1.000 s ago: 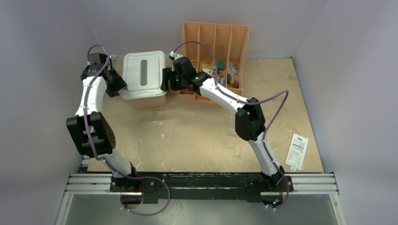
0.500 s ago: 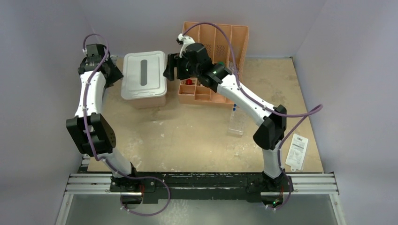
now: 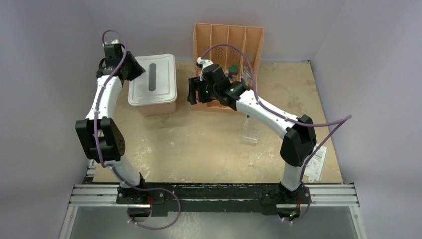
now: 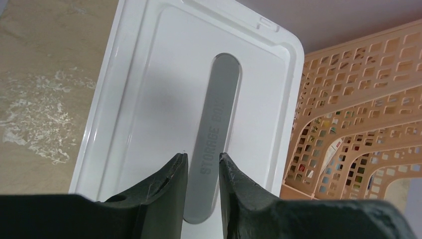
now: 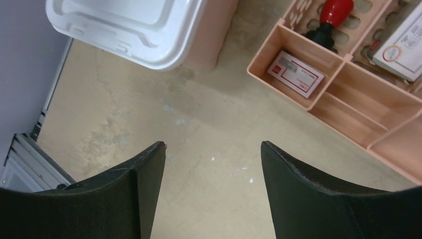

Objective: Organize the chemistry lab equipment

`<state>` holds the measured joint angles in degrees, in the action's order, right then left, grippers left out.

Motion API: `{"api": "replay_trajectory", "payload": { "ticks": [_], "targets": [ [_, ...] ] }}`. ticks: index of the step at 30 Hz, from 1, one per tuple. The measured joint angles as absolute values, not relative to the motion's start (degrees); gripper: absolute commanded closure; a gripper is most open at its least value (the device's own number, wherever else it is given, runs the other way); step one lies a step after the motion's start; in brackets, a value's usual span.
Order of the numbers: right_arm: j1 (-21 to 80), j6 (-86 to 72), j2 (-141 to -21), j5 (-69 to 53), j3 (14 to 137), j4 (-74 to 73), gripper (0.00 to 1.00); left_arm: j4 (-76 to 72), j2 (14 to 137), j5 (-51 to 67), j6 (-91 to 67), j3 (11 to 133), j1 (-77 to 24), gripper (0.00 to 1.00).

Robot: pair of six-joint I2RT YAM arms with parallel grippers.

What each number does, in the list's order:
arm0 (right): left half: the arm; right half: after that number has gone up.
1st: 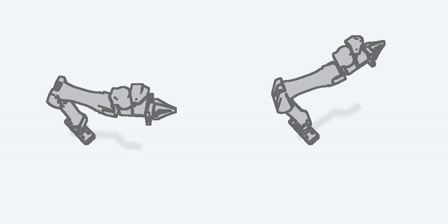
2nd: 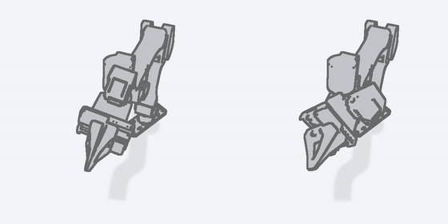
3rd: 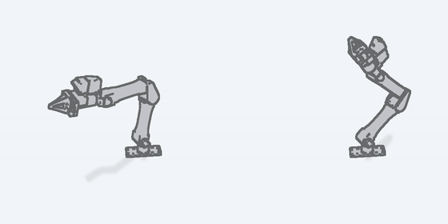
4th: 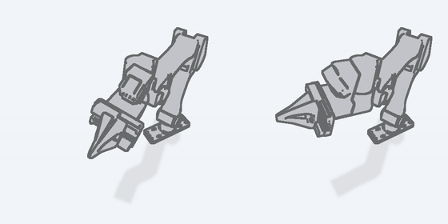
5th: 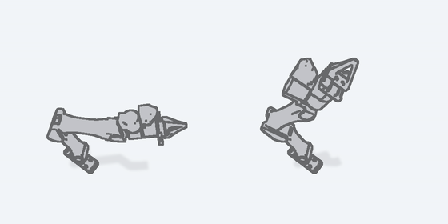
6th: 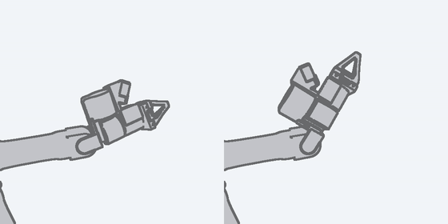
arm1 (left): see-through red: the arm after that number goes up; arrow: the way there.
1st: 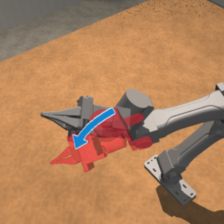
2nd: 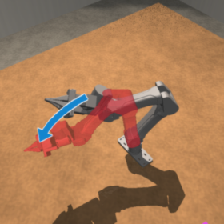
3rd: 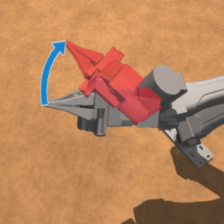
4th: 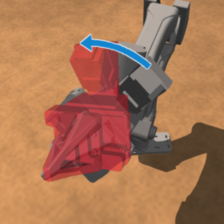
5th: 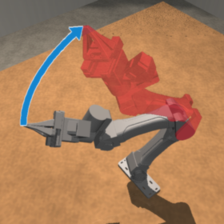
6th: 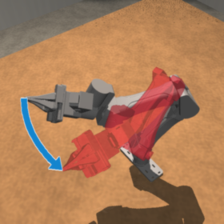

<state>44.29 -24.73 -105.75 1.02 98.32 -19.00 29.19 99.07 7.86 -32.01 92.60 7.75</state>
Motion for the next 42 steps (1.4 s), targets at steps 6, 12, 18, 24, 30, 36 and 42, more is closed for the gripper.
{"api": "replay_trajectory", "payload": {
  "ticks": [6, 12, 18, 24, 30, 36, 42],
  "targets": [
    [44.29, -25.12, -101.67, 2.57, 94.70, -19.38, 0.28, 28.91, 102.17, 6.33, -32.18, 91.74, 6.92, 0.72],
    [44.29, -25.58, -97.38, 5.30, 92.18, -19.90, 0.29, 28.93, 103.59, 2.90, -32.36, 91.11, 6.37, 0.72],
    [44.29, -26.13, -92.23, 9.96, 87.05, -22.39, 0.28, 29.02, 103.48, 0.38, -31.92, 91.11, 5.85, 0.69],
    [43.99, -26.55, -85.43, 16.05, 82.83, -27.38, 0.28, 32.10, 101.32, 0.97, -30.87, 91.00, 5.80, 0.61],
    [41.32, -26.55, -79.15, 22.17, 80.95, -31.88, 0.27, 33.76, 92.64, 3.20, -30.20, 89.30, 5.58, 0.43],
    [34.48, -26.02, -72.71, 27.31, 80.16, -36.38, 0.24, 33.98, 79.53, 3.77, -29.71, 85.58, 5.54, 0.34],
    [32.73, -23.16, -66.19, 35.24, 79.68, -39.20, 0.19, 35.31, 66.11, 1.26, -29.32, 78.89, 5.54, 0.32]
  ]
}}
